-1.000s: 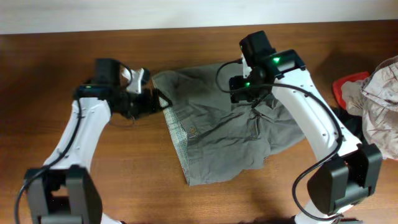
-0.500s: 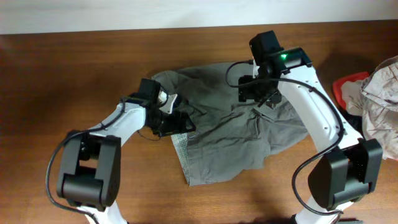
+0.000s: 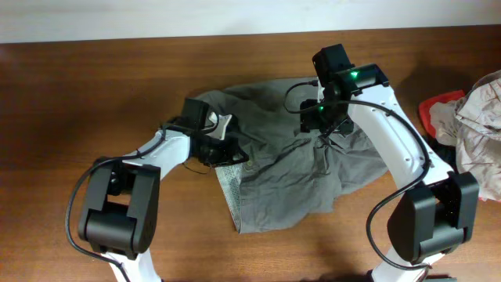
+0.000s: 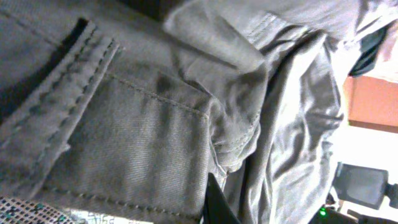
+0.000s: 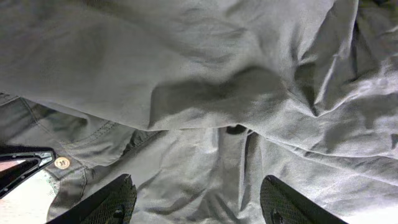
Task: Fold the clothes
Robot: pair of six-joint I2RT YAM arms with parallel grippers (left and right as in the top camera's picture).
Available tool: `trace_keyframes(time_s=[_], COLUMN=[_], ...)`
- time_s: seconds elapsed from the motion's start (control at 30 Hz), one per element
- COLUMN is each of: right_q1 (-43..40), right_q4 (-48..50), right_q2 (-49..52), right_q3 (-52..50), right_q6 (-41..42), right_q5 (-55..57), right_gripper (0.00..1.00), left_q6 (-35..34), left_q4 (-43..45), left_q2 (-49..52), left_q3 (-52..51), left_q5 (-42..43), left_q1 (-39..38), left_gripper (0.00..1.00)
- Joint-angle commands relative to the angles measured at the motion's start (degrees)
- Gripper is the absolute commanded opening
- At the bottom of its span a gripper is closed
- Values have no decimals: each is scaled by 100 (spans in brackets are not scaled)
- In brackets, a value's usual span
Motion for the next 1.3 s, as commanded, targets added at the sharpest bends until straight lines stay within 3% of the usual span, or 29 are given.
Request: trace_keyframes(time_s=[0.0,0.27,0.6,0.87,0.97,1.03,1.13,1.27], right_q1=[9,2,-225,-330,-339,-339,-345,-404], right_q4=[9,533,938,1447,2009,2356,2844,3246], right_q2=[37,48,50,52,52,55,81,79], right_q3=[-131,-890,-1318,-1322,-1322,-1322,-1322,-1145], right_q6=[48,92,190,61,-258,-256,-304,-1567], right_q5=[216,356,354,170,-293,-402,208,826], right_gripper=[69,69,70,71,51,47,27,25], left_q6=[33,35,35,42,83,186,188,391], left_q4=[-98,-728,-2033,-2293,-2334,-2374,-2441,-2667], left_q2=[-96,-1176,-1899,-1899,-1899,-1899,-1899,-1899], left_q3=[37,90,94,94,94,94,94,94], left_q5=[822,726,-2020,-2782,-2787,-2804,-2966,-3108], left_q1=[195,363,367,361,361,361,361,363], left_gripper=[1,1,0,0,1,1,0,0])
